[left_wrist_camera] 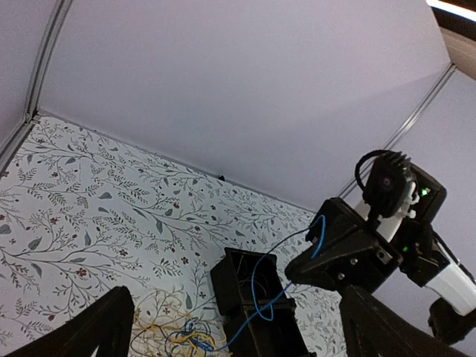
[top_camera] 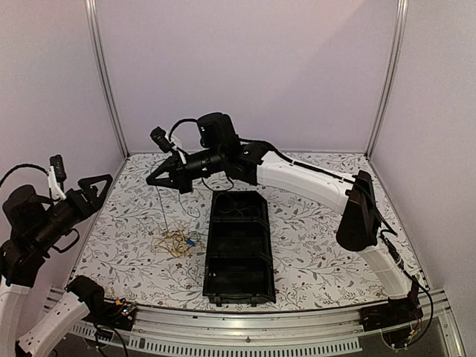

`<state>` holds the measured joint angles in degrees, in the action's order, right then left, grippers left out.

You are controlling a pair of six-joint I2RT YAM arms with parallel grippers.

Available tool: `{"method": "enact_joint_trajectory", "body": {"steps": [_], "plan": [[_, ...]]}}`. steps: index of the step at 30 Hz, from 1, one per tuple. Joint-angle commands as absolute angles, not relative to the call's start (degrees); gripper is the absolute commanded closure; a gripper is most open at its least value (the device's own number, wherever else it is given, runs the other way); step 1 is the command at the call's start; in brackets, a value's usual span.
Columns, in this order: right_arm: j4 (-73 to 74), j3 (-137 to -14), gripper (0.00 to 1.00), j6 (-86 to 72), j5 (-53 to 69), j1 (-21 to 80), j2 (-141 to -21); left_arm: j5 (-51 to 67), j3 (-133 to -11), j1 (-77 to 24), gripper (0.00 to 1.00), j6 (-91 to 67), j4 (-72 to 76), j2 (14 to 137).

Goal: Untangle the cables

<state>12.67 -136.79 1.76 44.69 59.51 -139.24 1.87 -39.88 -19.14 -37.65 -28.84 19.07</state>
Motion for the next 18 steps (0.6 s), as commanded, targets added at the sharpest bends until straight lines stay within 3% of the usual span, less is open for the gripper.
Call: {"method": "enact_joint_trajectory", "body": {"steps": [1,5,7,12,18], "plan": [[10.42,-141.29,1.00,2.73,37.97,58.17,-136.46,3.83,-35.72,-19.67,0.03,-40.78,-28.38,14.85],[9.17,-142.48,1.00,2.62,35.76,57.85,-137.12,7.17,-28.49,-19.66,0.26,-40.80,-23.79,13.78],[8.97,-142.48,1.00,2.95,35.35,57.83,-137.16,8.24,-24.16,-19.77,0.31,-41.12,-19.89,12.66],[8.21,-142.47,1.00,3.05,33.99,57.75,-137.28,8.61,-15.73,-20.98,0.27,-40.41,-7.55,11.75],[7.34,-142.89,1.00,2.08,33.27,57.67,-137.21,0.78,-14.19,-28.27,0.23,-34.59,-1.50,21.91]]}}
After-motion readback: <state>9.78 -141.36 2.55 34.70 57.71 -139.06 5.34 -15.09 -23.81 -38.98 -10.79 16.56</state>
